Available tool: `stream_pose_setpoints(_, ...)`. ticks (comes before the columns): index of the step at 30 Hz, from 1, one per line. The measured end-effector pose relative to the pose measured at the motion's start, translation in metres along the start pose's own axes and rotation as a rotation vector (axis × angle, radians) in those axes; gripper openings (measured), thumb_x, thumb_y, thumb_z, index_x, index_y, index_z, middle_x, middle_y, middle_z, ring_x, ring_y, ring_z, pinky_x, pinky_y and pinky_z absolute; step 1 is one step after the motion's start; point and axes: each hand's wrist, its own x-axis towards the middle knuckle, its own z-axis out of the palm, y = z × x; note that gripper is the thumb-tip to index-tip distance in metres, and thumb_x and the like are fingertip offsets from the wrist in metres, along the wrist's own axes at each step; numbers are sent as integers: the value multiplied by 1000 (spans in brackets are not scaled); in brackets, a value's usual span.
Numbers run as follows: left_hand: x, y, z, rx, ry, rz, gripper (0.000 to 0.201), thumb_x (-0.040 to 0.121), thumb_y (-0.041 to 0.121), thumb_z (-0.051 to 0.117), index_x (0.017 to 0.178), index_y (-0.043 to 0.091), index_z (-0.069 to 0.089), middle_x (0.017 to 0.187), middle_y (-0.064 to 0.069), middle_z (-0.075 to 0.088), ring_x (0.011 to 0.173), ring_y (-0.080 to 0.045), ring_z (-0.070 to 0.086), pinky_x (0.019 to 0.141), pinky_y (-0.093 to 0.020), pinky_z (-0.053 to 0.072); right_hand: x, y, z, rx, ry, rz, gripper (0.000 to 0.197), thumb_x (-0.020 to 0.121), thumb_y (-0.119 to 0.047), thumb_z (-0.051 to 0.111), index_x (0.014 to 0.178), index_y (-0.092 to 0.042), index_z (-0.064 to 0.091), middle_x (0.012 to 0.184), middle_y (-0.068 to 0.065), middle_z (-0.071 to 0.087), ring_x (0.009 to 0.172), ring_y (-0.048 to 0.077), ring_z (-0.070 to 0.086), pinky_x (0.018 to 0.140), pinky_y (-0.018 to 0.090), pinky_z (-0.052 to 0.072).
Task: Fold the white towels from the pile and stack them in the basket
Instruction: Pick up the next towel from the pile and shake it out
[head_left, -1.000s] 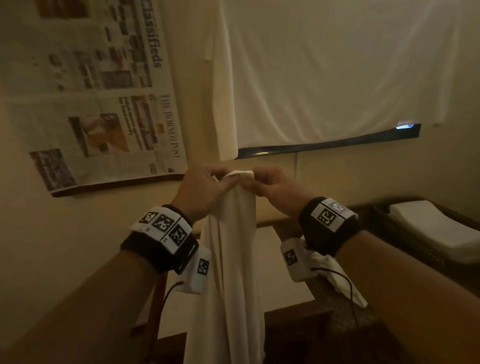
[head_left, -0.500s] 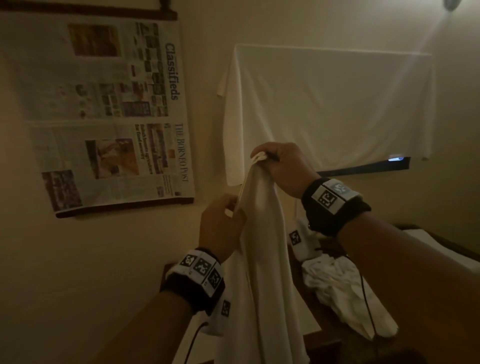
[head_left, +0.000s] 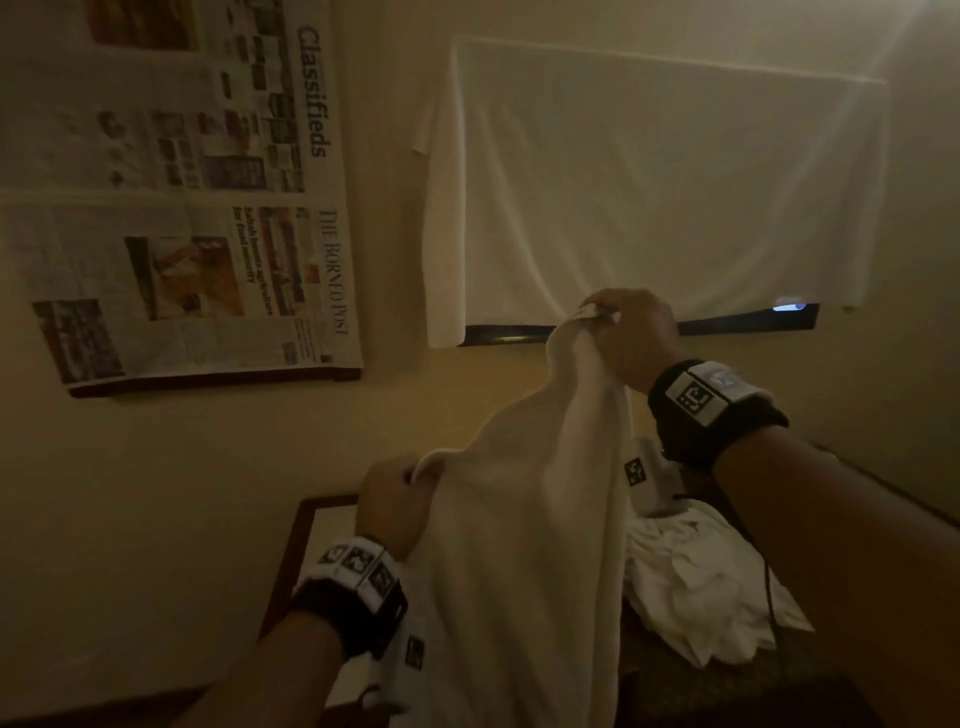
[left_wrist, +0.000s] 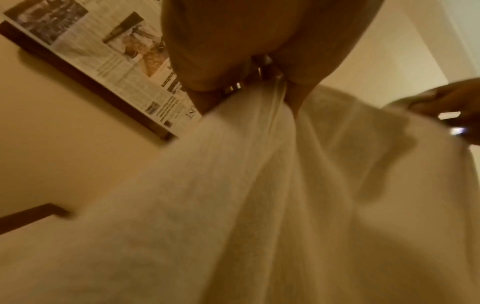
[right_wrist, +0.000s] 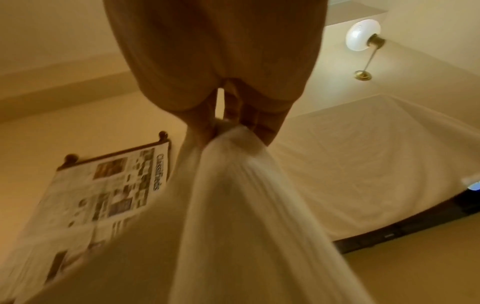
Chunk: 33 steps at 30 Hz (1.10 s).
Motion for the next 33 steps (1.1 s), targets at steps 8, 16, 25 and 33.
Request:
stream_pose_setpoints(8, 46, 83, 19, 92, -128, 169, 32, 87, 28, 68, 63, 7, 66, 61, -11, 62, 60, -26, 58, 56, -38, 42, -58, 14, 63, -8, -751, -292, 21, 85, -23, 72, 105, -22, 75, 125, -6, 58, 105, 10, 53, 90, 27, 45)
stream_pose_setpoints(16, 10, 47, 21, 379, 48, 88, 8, 88, 19, 62, 90, 12, 64, 89, -4, 62, 82, -24, 58, 68, -29, 39, -22, 13, 60, 79, -403, -332, 14, 87, -18, 64, 90, -8, 73, 85, 3, 62, 81, 25, 59, 75, 37, 50)
stream_pose_setpoints(25, -41, -27, 19, 395, 116, -340, 17, 96, 23, 51, 98, 19, 67, 92, -8, 69, 86, -30, 64, 69, -30, 45, 30, 7, 57, 73, -293, -364, 19, 87, -20, 63, 90, -4, 71, 89, 8, 62, 83, 30, 58, 74, 37, 47)
stream_pose_setpoints(33, -49, -21, -2, -167, 179, -311, 31, 100, 36, 50, 86, 23, 74, 87, -1, 73, 84, -22, 64, 80, -39, 48, 40, 27, 53, -9, -319, -261, 17, 89, -18, 61, 94, -6, 73, 91, 11, 65, 86, 31, 59, 80, 39, 51)
